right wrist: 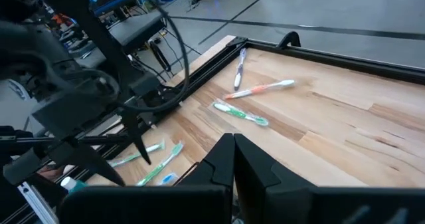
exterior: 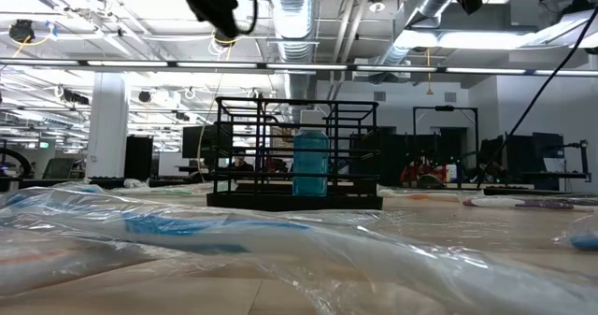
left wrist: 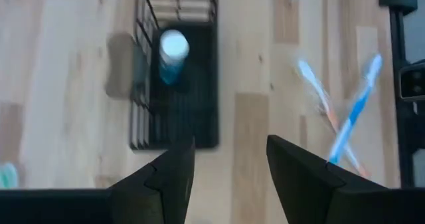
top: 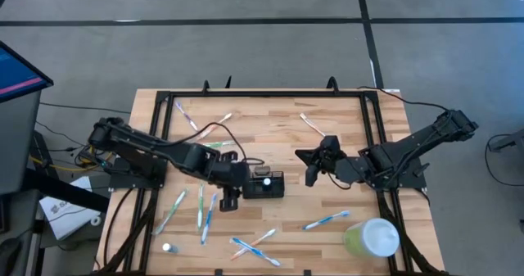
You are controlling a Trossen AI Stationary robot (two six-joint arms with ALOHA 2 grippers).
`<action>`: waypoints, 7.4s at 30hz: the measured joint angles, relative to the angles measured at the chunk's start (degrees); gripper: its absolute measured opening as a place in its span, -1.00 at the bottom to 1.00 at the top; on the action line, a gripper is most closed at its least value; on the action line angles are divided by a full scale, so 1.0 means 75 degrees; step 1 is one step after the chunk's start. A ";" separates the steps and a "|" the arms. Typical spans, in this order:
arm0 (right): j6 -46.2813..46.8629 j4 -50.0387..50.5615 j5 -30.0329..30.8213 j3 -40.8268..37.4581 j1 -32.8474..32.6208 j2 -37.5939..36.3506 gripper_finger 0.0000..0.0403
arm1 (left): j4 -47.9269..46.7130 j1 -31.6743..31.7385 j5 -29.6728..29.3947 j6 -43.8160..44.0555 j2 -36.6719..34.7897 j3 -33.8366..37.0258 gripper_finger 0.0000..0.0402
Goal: Pick & Place toothbrushing station
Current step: Put the mouthwash into the middle section of the mesh organizer
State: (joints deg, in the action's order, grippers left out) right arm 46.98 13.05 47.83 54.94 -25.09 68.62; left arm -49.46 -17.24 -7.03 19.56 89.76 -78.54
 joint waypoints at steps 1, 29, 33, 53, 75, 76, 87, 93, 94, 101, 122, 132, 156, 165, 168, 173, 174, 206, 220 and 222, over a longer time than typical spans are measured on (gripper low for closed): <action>0.0000 0.0001 -0.0004 0.0000 -0.0015 0.0000 -1.00 | -0.0050 -0.0099 0.0000 0.0150 -0.0010 0.0000 -0.10; -0.0117 -0.0399 -0.0577 -0.0001 -0.1116 0.0000 -1.00 | -0.1119 -0.3901 0.1779 0.4028 -0.0322 -0.0003 -0.10; 0.0087 -0.0426 -0.0574 0.0000 -0.0963 0.0003 -1.00 | -0.1817 -0.4416 0.2084 0.3943 -0.0376 -0.0003 -0.10; 0.0753 -0.0826 -0.0343 0.0000 -0.0366 0.0007 -1.00 | -0.1683 -0.7104 -0.0297 0.2870 -0.0575 0.1228 -0.10; 0.0947 -0.0836 -0.0140 0.0000 -0.0369 0.0009 -1.00 | 0.0039 -0.7147 -0.0251 0.2032 -0.0596 0.2525 -0.10; 0.0947 -0.0835 -0.0137 0.0000 -0.0368 0.0009 -1.00 | 0.0058 -0.7141 -0.0286 0.2014 -0.0596 0.2543 -0.10; 0.0946 -0.0837 -0.0137 0.0000 -0.0337 0.0009 -1.00 | 0.0138 -0.7119 -0.0270 0.2048 -0.0572 0.2585 -0.10; 0.0944 -0.0835 -0.0139 -0.0002 -0.0337 0.0009 -1.00 | 0.0372 -0.7046 -0.0002 0.2510 -0.0575 0.2873 -0.10; 0.0944 -0.0835 -0.0137 -0.0002 -0.0337 0.0009 -1.00 | 0.0499 -0.7015 0.0206 0.2673 -0.0575 0.3021 -0.10; 0.0944 -0.0835 -0.0140 0.0000 -0.0337 0.0009 -1.00 | 0.0952 -0.6807 0.0995 0.3918 -0.0575 0.3468 -0.10; 0.0735 -0.0799 -0.0486 0.0000 -0.0229 0.0012 -1.00 | 0.1637 -0.5668 0.2512 1.0525 -0.0677 0.3888 0.04; 0.0073 -0.0800 -0.1285 0.0000 -0.0232 0.0012 -1.00 | 0.1645 -0.5867 0.2299 1.2339 -0.0612 0.3928 0.28; -0.0341 -0.0806 -0.1670 -0.0002 -0.0213 0.0012 -1.00 | 0.2624 -0.5704 0.3051 1.2445 0.0814 0.3936 0.19; -0.0338 -0.0829 -0.1725 0.0000 -0.0182 0.0012 -1.00 | 0.2639 -0.5444 0.2666 1.1650 0.0847 0.3943 0.07; -0.0338 -0.0829 -0.1725 -0.0001 -0.0182 0.0012 -1.00 | 0.2608 -0.5264 0.2595 1.1192 0.0846 0.3943 -0.01; -0.0434 -0.0826 -0.1761 -0.0003 -0.0182 0.0012 -1.00 | 0.2585 -0.4895 0.2448 1.0299 0.0838 0.3943 -0.14; -0.0437 -0.0826 -0.1779 0.0000 -0.0182 0.0012 -1.00 | 0.2586 -0.4829 0.2469 1.0215 0.0838 0.3943 -0.16; -0.0527 -0.0818 -0.1809 0.0000 -0.0133 0.0012 -1.00 | 0.3108 -0.6119 0.3130 1.3052 0.0797 0.3943 0.20; -0.0542 -0.0832 -0.1810 -0.0002 -0.0086 0.0012 -1.00 | 0.3565 -0.6090 0.3026 1.2798 0.1231 0.3923 -0.20; -0.0531 -0.0835 -0.1811 0.0000 -0.0100 0.0012 -1.00 | 0.3583 -0.6090 0.2967 1.2800 0.1235 0.3923 -0.21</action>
State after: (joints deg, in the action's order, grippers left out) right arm 43.00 6.79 34.25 54.94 -25.84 68.71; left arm -22.59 -62.92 15.23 115.57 99.03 -49.12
